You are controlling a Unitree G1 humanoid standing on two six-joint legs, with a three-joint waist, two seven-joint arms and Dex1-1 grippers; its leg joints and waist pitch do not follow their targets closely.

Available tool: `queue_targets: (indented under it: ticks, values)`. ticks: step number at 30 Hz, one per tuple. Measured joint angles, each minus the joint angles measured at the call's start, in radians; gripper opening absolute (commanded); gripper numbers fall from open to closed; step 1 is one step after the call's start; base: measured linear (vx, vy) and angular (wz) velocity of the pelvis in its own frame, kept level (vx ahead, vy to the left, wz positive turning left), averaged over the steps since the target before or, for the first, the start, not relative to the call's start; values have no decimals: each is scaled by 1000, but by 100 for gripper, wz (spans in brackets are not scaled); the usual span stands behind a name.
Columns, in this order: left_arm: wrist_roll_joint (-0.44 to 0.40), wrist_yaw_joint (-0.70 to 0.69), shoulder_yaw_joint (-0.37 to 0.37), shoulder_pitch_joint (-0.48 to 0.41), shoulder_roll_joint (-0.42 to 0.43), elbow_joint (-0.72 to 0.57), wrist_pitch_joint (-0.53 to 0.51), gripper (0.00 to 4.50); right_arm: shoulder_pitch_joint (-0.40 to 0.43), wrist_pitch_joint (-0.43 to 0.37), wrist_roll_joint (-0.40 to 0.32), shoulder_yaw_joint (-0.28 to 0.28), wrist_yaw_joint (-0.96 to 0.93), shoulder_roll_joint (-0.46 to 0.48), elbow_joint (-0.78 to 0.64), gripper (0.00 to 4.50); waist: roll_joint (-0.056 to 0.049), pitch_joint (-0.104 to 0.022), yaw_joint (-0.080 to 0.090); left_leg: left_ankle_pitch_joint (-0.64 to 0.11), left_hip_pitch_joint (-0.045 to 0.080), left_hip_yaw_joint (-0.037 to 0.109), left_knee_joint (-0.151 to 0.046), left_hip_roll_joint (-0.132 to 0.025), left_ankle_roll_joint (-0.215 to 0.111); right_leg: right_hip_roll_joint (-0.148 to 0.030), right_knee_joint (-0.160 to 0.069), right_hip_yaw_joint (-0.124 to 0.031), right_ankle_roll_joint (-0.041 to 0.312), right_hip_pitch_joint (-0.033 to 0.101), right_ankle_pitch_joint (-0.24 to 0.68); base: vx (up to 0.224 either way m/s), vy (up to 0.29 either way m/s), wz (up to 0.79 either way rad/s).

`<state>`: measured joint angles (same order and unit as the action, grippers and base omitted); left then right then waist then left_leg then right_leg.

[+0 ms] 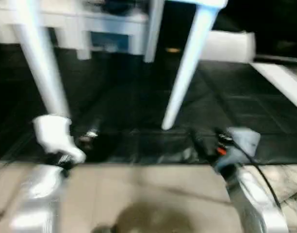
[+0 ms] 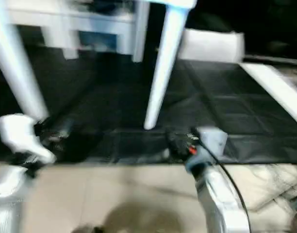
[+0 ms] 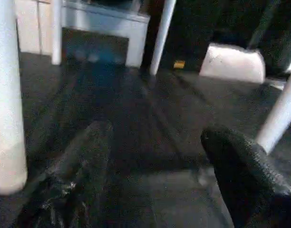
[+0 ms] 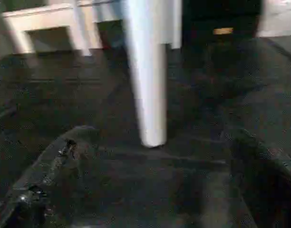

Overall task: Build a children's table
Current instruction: Flip table

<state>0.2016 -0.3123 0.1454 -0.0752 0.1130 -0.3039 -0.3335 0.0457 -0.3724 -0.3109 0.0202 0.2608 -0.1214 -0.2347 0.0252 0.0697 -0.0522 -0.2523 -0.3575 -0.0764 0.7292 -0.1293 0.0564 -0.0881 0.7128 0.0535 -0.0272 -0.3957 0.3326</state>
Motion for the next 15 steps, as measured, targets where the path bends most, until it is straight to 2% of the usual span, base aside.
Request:
queue_targets:
  ticks: [1, 2, 3, 4, 5, 6, 7, 8, 9, 11, 13, 14, 15]
  values:
    - [-1, 2, -8, 9, 3, -2, -1, 347, 3, -7, 1, 15, 9, -1, 6, 450, -6, 8, 12, -9, 0, -2, -9, 0, -4, -2, -10, 7, 6, 5, -3, -106, 53, -2]
    - [-2, 5, -20, -2, 9, -5, -7, 347, 16, -18, 1, 39, 23, -4, 11, 450, -19, 17, 30, -10, 3, 2, -29, -11, -5, 12, -45, 17, 17, 27, -9, -147, 44, 3]
    - [-2, 8, -27, -11, 14, -6, -12, 347, 28, -21, 0, 51, 34, -11, 10, 450, -15, 17, 35, -10, 2, 2, -47, -13, -5, 13, -51, 21, 36, 43, -7, -147, 44, 3]
    - [0, 10, -32, -17, 13, -9, -14, 347, 41, -21, 0, 55, 47, -24, 2, 450, -3, 16, 33, -10, 1, -12, -62, -15, -5, 7, -24, 42, 46, 51, -10, -125, 35, 10]
    - [1, 8, -44, -49, 5, -33, -11, 347, 48, -25, 1, 58, 68, -49, -3, 450, 16, 11, 10, -10, -6, -40, -73, -18, -5, 3, 18, 41, 47, 75, -9, -67, -36, 10]
    - [2, 1, -46, -78, 3, -52, -3, 347, 47, -30, 1, 61, 82, -55, -3, 450, 48, -3, -7, -9, -12, -71, -78, -11, -4, 0, 14, 5, 14, 95, 21, -67, -36, 10]
    - [2, -3, -47, -114, -10, -50, 0, 347, 36, -33, 1, 65, 93, -65, 1, 450, 60, -4, -12, -15, -15, -72, -62, -9, 5, -8, 20, 0, 4, 72, 19, -12, -97, -5]
    - [2, -7, -48, -174, -19, -44, 3, 347, 37, -37, -2, 72, 111, -69, 0, 450, 47, -4, -18, -15, -18, -38, -47, -2, -1, -3, 19, 2, 4, 69, 19, 0, 0, 0]
    - [2, -8, -52, -203, -23, -40, 5, 347, 40, -40, -6, 78, 128, -71, 4, 450, 38, -1, -18, -8, -15, -24, -38, -1, 4, -1, 19, 7, 5, 69, 18, 0, 0, 0]
    - [2, -9, -55, -231, -23, -41, 19, 347, 59, -40, -10, 106, 158, -74, 14, 450, 33, 0, -6, 3, -16, -24, -52, -8, 14, 0, 13, 17, 7, 73, 17, 0, 0, 0]
    - [2, -9, -55, -247, -10, -45, 36, 347, 76, -40, -10, 129, 178, -71, 23, 450, 40, 1, 17, 3, -15, -24, -77, -12, 15, 11, -21, 17, 8, 81, 17, 0, 0, 0]
    - [2, -9, -56, -275, -6, -51, 43, 347, 79, -37, -10, 140, 194, -73, 44, 450, 56, -7, 25, 3, -12, -26, -99, -12, 15, 13, -49, 17, 16, 85, 12, 0, 0, 0]
    - [1, -8, -58, -301, -5, -51, 50, 347, 80, -31, -10, 143, 206, -77, 60, 450, 64, -12, 31, 3, -11, -26, -109, -12, 15, 14, -66, 19, 19, 87, 6, 0, 0, 0]
